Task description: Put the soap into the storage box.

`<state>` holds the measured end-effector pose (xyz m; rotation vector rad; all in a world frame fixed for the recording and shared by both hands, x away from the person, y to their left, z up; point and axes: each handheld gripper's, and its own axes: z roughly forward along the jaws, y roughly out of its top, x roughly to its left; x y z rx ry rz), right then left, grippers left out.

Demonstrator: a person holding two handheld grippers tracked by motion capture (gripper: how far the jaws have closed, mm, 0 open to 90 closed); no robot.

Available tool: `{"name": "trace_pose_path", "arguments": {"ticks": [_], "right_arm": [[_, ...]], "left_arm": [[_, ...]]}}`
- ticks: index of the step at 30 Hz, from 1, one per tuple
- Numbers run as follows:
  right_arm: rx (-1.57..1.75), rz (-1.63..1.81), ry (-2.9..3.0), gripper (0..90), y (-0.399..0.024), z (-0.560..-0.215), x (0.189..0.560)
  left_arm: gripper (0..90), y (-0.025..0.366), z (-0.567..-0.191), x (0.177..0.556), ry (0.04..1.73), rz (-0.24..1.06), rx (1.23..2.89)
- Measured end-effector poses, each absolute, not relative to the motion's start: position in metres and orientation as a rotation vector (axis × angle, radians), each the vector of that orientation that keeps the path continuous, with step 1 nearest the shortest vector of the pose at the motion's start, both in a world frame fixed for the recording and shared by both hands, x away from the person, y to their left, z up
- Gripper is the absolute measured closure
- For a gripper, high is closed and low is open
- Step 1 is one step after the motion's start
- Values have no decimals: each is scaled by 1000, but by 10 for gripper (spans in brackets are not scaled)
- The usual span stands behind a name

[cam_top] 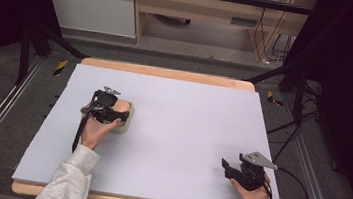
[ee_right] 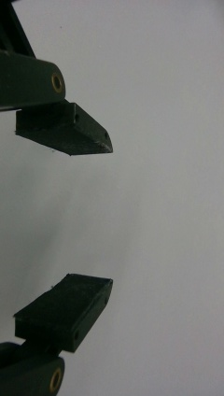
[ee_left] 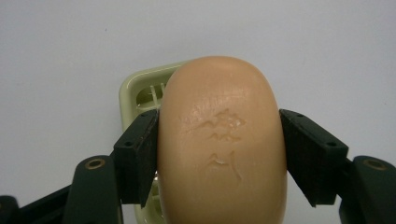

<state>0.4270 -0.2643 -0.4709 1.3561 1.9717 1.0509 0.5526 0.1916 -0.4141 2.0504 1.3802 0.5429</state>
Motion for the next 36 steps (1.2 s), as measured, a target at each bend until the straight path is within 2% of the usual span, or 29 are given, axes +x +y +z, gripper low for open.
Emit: {"name": "trace_pose_path", "arguments": {"ticks": [17, 36], "right_arm": [[1345, 1042, 1976, 293, -265, -472, 428], [1362, 1047, 1980, 292, -264, -472, 427]], "left_arm": [[320, 193, -429, 571, 1423, 532, 2049], [320, 195, -442, 575, 1452, 522, 2062]]}}
